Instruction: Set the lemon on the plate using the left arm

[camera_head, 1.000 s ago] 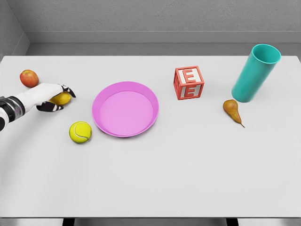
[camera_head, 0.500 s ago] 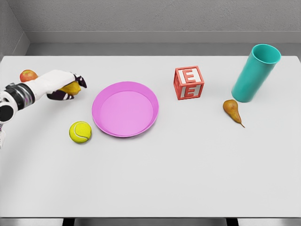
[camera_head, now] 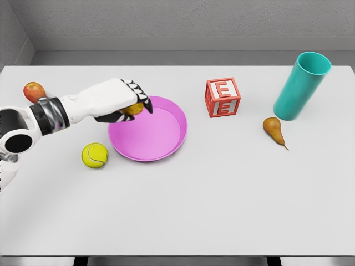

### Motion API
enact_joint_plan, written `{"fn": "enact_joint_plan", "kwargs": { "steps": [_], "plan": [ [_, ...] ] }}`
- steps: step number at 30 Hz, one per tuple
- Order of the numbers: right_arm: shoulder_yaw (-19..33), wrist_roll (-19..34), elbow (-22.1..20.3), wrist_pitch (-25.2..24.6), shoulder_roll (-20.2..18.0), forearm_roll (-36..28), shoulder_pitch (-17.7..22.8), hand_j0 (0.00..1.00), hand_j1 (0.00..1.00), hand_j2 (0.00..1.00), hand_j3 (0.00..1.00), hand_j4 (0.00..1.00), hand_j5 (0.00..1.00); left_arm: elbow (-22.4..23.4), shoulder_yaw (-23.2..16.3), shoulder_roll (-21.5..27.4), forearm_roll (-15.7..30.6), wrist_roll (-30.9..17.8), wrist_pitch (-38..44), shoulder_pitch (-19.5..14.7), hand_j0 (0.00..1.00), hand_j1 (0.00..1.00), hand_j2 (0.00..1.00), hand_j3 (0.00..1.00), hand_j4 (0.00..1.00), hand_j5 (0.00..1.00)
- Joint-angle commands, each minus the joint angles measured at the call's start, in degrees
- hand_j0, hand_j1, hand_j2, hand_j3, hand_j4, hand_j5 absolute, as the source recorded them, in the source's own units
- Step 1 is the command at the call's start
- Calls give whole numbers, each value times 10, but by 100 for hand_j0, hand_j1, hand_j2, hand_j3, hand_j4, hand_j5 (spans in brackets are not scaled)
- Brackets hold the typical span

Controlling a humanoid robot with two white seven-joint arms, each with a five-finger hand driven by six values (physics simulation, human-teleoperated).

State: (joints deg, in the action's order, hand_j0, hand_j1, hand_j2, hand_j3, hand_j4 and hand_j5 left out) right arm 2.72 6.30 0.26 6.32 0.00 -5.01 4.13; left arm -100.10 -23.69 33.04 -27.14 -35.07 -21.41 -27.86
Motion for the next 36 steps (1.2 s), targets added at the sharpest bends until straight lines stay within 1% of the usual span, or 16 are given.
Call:
{"fn": "enact_joint_plan", "kwargs": {
  "steps": [1,5,8,9,10,11,14,15,16,17,20,30,31,32,35,36],
  "plan": [
    [0,-1,0,0,0,0,0,100,100,100,100,100,100,-10,-31,3,23,1,-25,-1,51,51,51,51,51,51],
    [0,-1,0,0,0,0,0,100,100,100,100,100,100,-10,-67,-4,25,1,-31,-4,51,51,51,51,51,51],
    [0,-1,0,0,0,0,0,100,100,100,100,100,100,-9,-70,-10,24,1,-30,-3,51,51,51,51,51,51],
    [0,-1,0,0,0,1,0,100,100,100,100,100,100,-9,-71,-10,24,1,-28,-2,53,53,53,53,53,53],
    [0,0,0,0,0,0,0,100,100,100,100,100,100,-9,-70,-10,23,1,-25,-2,59,59,59,59,59,59],
    [0,-1,0,0,0,0,0,100,100,100,100,100,100,-7,-66,-9,23,1,-21,-2,69,69,69,69,69,69],
    [0,-1,0,0,0,0,0,100,100,100,100,100,100,2,-56,-9,19,1,-7,-4,77,77,77,77,77,77],
    [0,-1,0,0,0,0,0,100,100,100,100,100,100,3,-34,-7,18,1,2,2,87,87,87,87,87,87],
    [0,-1,0,0,0,0,0,100,100,100,100,100,100,6,-29,-7,17,1,18,4,95,95,95,95,95,95],
    [0,-1,0,0,0,0,0,100,100,100,100,100,100,15,-29,-9,17,1,22,4,97,97,97,97,97,97],
    [0,0,0,0,0,0,0,100,100,100,100,100,100,24,-29,-10,17,1,22,2,100,100,100,100,100,100],
    [0,-1,0,0,0,0,0,100,100,100,100,100,100,24,-26,-11,20,1,16,-1,100,100,100,100,100,100],
    [0,0,0,0,0,0,0,100,100,100,100,100,100,24,-15,-9,22,1,14,3,100,100,100,100,100,100],
    [0,-1,0,0,0,0,0,100,100,100,100,100,100,25,14,-11,23,1,14,6,100,100,100,100,100,100],
    [0,0,0,0,0,0,0,100,100,100,100,100,100,29,101,-11,27,1,5,47,100,100,100,100,100,100],
    [0,-1,0,0,0,0,0,100,100,100,100,100,100,32,110,-9,34,1,-1,51,100,100,100,100,100,100]
  ]
}}
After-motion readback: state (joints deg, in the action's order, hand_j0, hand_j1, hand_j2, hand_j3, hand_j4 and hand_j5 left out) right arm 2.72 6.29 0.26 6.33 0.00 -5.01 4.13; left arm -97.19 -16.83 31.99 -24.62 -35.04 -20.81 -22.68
